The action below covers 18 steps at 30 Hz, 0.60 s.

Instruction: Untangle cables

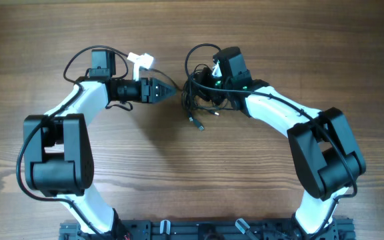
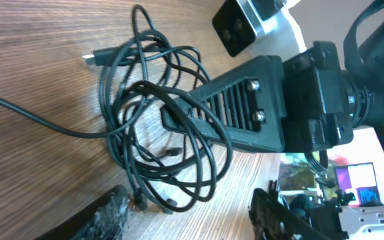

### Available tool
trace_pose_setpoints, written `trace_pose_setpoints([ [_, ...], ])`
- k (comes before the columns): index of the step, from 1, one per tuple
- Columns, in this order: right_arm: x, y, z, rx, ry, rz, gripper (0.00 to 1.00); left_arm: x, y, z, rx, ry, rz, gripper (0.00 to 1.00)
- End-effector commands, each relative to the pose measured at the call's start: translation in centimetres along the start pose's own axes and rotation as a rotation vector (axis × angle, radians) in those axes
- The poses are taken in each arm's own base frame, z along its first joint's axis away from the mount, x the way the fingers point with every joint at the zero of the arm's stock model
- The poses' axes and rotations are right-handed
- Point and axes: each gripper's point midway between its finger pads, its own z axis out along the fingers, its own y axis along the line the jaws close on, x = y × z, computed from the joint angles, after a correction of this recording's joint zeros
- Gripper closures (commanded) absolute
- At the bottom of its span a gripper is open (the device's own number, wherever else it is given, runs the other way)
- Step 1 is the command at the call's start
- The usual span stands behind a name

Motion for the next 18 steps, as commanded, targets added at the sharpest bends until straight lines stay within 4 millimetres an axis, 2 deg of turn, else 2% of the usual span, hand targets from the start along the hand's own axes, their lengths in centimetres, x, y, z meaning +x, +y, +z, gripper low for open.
trace_pose_setpoints([
  [1,-0.5,0.7,-0.6,-0.003,-0.034,0.039,0.96,0.7,-0.8,1.6,0.007,0.043,0.043,0.35],
  [4,-0.5,0.6,-0.5,-0.002,-0.033,0.06,0.96,1.6,0.5,3.0,-0.112,0.091,0.067,0.33],
  [8,-0.9,0.3,-0.6,0.016,-0.057,0.063,0.96,2.5,0.3,5.0,-0.169,0.146,0.116,0.3],
  [11,-0.9,0.3,-0.6,0.016,-0.057,0.063,0.96,2.6,0.6,5.1,-0.192,0.151,0.121,0.26],
  [12,-0.9,0.3,-0.6,0.016,-0.057,0.063,0.96,2.5,0.6,5.1,-0.192,0.149,0.124,0.32],
  [13,-0.9,0.3,-0.6,0.016,-0.056,0.063,0.96,2.4,0.6,5.2,-0.192,0.144,0.131,0.49],
  [14,-0.9,0.3,-0.6,0.015,-0.056,0.063,0.96,2.2,0.9,5.1,-0.206,0.14,0.132,0.7],
  [15,-0.8,0.3,-0.6,0.012,-0.049,0.06,0.96,2.2,1.3,5.1,-0.231,0.138,0.135,0.82],
  [18,-0.5,0.0,-0.5,0.026,-0.041,0.061,0.96,1.9,3.8,4.2,-0.388,0.138,0.133,0.96],
])
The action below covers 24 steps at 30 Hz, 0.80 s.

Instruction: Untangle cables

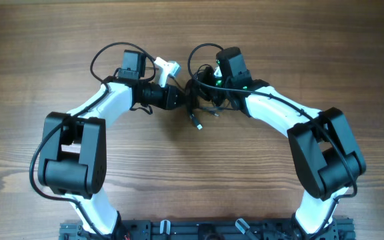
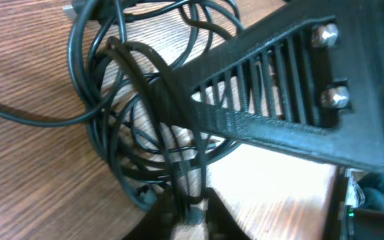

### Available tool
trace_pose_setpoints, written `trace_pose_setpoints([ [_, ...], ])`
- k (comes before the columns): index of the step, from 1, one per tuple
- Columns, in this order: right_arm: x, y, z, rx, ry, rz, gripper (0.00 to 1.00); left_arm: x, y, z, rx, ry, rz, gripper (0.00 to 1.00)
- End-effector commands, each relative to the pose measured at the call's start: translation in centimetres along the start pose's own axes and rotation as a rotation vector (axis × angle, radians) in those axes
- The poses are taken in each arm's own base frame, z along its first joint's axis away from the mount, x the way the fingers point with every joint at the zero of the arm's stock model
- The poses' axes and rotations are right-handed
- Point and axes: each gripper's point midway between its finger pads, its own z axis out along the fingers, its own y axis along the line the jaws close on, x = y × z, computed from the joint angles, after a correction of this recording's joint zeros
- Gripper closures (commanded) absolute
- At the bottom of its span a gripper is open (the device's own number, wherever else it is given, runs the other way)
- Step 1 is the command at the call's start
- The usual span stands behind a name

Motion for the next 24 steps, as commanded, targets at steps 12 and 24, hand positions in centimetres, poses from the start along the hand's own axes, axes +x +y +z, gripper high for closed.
trace_pose_setpoints([
  [12,-1.4,1.1,-4.3,-0.202,0.198,-0.028,0.96,0.2,6.3,-1.2,-0.374,0.002,-0.094,0.96],
  [24,-1.2,0.2,-6.1,-0.25,0.279,-0.076,0.63,-0.2,4.6,-0.6,-0.271,-0.01,-0.08,0.96],
])
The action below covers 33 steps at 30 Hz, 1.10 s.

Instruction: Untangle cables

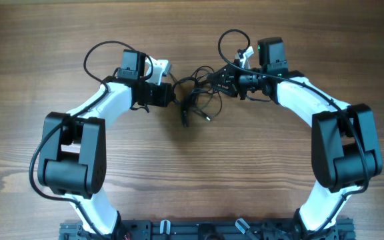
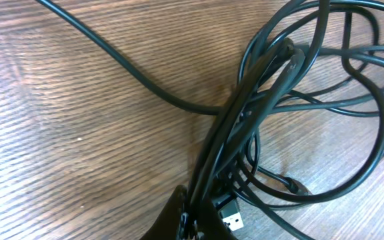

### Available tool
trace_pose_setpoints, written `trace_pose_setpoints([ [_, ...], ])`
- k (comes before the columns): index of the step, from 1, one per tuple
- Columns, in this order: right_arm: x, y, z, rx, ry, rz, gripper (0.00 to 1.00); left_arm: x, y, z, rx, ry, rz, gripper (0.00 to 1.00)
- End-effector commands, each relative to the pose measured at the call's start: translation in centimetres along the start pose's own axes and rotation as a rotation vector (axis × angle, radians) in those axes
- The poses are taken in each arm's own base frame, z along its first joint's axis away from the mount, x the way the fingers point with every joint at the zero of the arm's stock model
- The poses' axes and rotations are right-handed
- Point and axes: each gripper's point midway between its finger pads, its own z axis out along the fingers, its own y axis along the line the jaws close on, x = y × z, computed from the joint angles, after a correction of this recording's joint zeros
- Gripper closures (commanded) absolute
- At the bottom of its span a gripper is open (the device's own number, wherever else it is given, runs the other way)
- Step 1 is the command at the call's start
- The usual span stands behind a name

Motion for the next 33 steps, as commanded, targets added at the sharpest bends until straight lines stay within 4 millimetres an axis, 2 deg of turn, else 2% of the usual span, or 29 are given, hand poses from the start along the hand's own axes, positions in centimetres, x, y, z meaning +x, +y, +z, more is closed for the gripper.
trace_pose_setpoints([
  [1,1.5,1.4,0.1,-0.023,0.044,-0.093,0.63,-0.2,-0.8,0.0,0.048,-0.003,0.002,0.96],
  [3,1.9,3.0,-0.2,-0.038,0.039,-0.146,0.63,-0.2,-0.8,0.0,0.048,-0.003,0.002,0.96],
  [7,2.9,9.1,-1.7,-0.061,-0.063,-0.341,0.61,-0.2,-1.0,0.0,0.058,-0.003,0.004,0.96],
  [9,3.0,10.0,-1.3,-0.011,-0.144,-0.381,0.62,-0.1,-1.7,-0.1,0.101,0.0,0.003,0.96],
  [11,3.1,9.7,-0.4,0.028,-0.174,-0.388,0.62,0.1,-2.5,-0.2,0.146,0.007,-0.002,0.96],
  [15,2.8,7.5,2.2,0.14,-0.234,-0.35,0.72,1.6,-2.7,-0.3,0.156,0.074,-0.101,0.96],
  [17,2.7,5.6,3.6,0.184,-0.236,-0.271,0.86,2.7,-2.7,-0.4,0.154,0.117,-0.135,0.96],
  [18,2.7,4.7,4.2,0.197,-0.228,-0.231,0.89,2.9,-2.7,-0.4,0.153,0.121,-0.138,0.96],
  [25,2.9,-0.3,7.0,0.264,-0.144,-0.129,0.88,2.5,-2.7,-0.3,0.154,0.107,-0.128,0.96],
  [27,3.0,-2.1,7.6,0.298,-0.123,-0.1,0.92,2.5,-2.7,-0.3,0.154,0.106,-0.128,0.96],
  [31,2.9,-5.1,7.4,0.401,-0.14,-0.045,0.94,2.5,-2.7,-0.3,0.154,0.106,-0.128,0.96],
  [33,2.7,-5.6,7.3,0.425,-0.154,-0.039,0.89,2.5,-2.7,-0.3,0.154,0.106,-0.128,0.96],
])
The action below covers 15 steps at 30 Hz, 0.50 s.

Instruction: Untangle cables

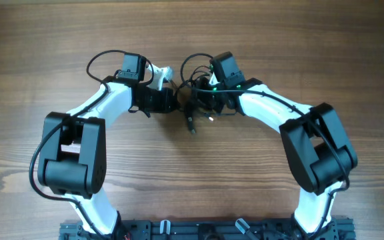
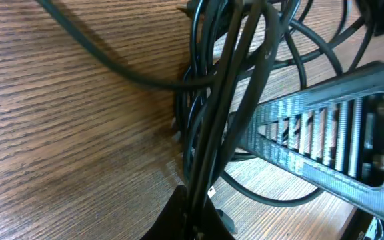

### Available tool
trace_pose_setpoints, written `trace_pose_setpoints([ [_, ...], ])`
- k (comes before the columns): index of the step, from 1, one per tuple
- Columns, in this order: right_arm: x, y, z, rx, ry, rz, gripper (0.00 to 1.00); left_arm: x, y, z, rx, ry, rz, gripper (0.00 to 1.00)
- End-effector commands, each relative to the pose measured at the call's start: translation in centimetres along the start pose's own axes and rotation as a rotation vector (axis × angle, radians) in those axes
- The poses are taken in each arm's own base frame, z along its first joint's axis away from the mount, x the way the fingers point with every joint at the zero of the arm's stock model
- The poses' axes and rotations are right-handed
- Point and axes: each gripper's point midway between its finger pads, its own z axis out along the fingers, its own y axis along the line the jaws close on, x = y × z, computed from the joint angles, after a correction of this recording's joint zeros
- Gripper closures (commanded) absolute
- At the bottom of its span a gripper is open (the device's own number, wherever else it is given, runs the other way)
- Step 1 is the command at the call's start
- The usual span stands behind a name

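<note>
A tangle of thin black cables (image 1: 196, 101) lies on the wooden table between my two arms. In the left wrist view a tight bundle of its strands (image 2: 229, 100) runs straight down into my left gripper (image 2: 195, 223), which is shut on it; overhead, the left gripper (image 1: 173, 100) sits at the tangle's left edge. My right gripper (image 1: 203, 97) is buried in the tangle from the right. One ribbed finger (image 2: 325, 143) of it lies across the loops; its jaws are hidden. A plug end (image 1: 191, 127) sticks out below the tangle.
One loose strand (image 2: 99, 57) curves away over the bare wood to the upper left. The table (image 1: 192, 173) is brown wood. The arms' own wiring loops (image 1: 102, 59) arch above each wrist. A black base rail (image 1: 199, 231) runs along the front edge.
My right gripper was drawn out to the right of the tangle; now it is back in the tangle, right beside my left gripper. The left gripper still grips the bundle in about the same place.
First my left gripper hung clear to the left of the tangle, with my right gripper in it. Then the left gripper was at the tangle, shut on strands. Then the right arm stood off to the right with the cables spread; now both meet at the tangle.
</note>
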Motion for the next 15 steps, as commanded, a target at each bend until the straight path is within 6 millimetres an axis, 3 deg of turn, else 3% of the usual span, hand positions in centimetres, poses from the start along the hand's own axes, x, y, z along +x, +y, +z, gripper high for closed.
trace_pose_setpoints([
  [1,-0.5,-1.4,0.7,0.056,-0.03,0.018,0.87,-0.1,-0.3,0.0,0.02,0.0,-0.006,0.96],
  [11,-0.4,-1.2,2.5,0.022,-0.043,0.085,0.83,-0.1,-0.3,0.0,0.02,0.0,-0.009,0.96],
  [15,0.5,-1.7,3.3,0.058,-0.043,0.076,0.87,-0.1,-0.3,0.0,0.02,0.0,-0.009,0.96],
])
